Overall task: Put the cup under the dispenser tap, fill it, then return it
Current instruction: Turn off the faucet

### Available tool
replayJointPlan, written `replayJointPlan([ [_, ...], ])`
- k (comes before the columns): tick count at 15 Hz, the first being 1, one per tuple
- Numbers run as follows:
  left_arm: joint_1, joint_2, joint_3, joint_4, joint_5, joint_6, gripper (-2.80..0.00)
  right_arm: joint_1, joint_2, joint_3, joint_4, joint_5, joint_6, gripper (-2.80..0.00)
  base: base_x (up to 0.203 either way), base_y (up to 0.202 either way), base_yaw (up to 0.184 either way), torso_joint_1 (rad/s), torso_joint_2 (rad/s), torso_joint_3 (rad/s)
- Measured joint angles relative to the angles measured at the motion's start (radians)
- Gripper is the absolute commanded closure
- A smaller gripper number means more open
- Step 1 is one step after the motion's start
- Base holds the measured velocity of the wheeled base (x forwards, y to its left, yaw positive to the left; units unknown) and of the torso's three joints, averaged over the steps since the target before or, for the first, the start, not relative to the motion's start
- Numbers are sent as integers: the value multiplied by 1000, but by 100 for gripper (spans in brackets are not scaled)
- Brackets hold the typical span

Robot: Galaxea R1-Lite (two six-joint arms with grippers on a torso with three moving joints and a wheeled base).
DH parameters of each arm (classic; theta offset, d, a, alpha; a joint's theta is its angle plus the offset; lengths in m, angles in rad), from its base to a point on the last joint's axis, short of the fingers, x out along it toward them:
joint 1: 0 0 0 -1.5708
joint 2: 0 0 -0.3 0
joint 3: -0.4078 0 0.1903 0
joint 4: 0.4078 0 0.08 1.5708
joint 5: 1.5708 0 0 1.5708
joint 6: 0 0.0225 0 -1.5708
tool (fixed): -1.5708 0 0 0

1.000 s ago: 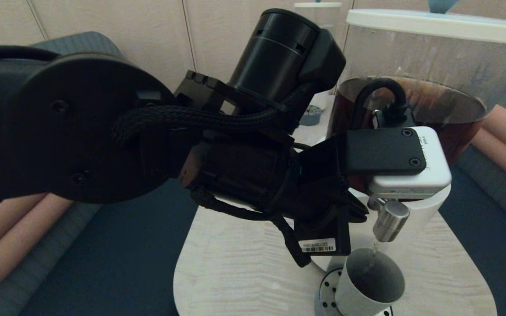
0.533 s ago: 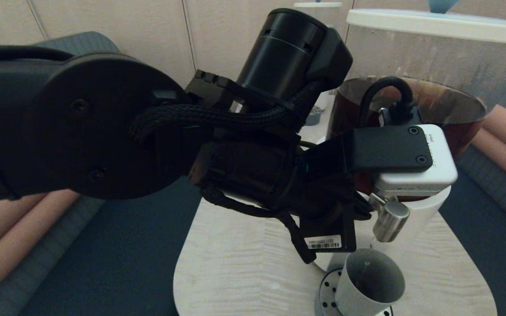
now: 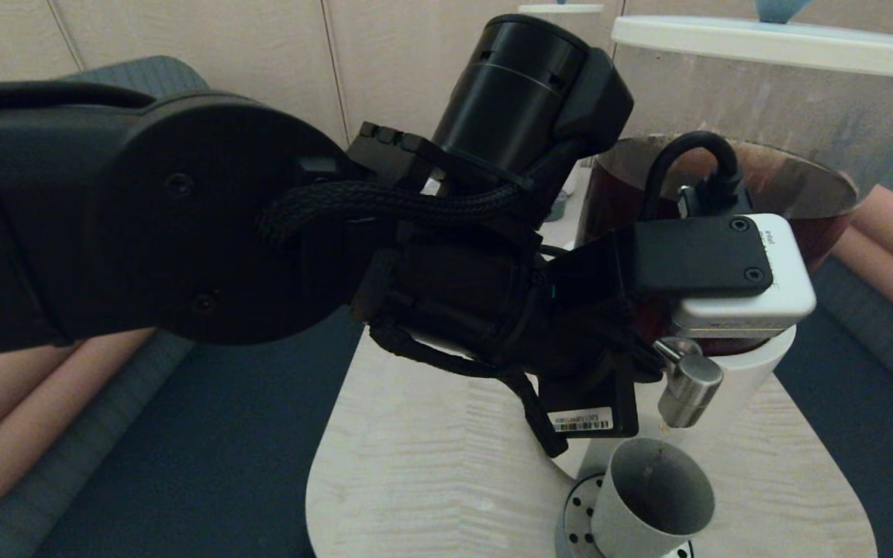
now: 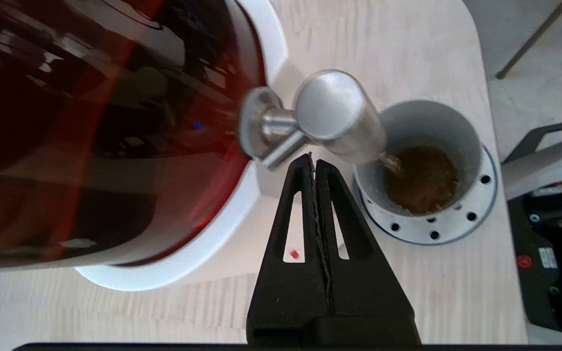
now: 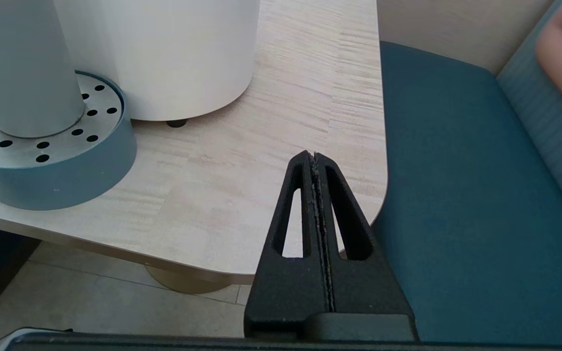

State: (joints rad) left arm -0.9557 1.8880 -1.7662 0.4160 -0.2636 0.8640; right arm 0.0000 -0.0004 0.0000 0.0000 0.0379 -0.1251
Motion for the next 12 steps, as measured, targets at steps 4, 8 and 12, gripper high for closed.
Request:
replayJointPlan([
  [4,-5,21,-34,1,0,1,0,0,0,0,0,0,0,0,0,0,0,0,0,0],
  [8,-7,38,-47,-4,-1,3,0,0,0,0,0,0,0,0,0,0,0,0,0,0],
  [12,-8,45,-49,-8,0,10,0,0,0,0,0,0,0,0,0,0,0,0,0,0],
])
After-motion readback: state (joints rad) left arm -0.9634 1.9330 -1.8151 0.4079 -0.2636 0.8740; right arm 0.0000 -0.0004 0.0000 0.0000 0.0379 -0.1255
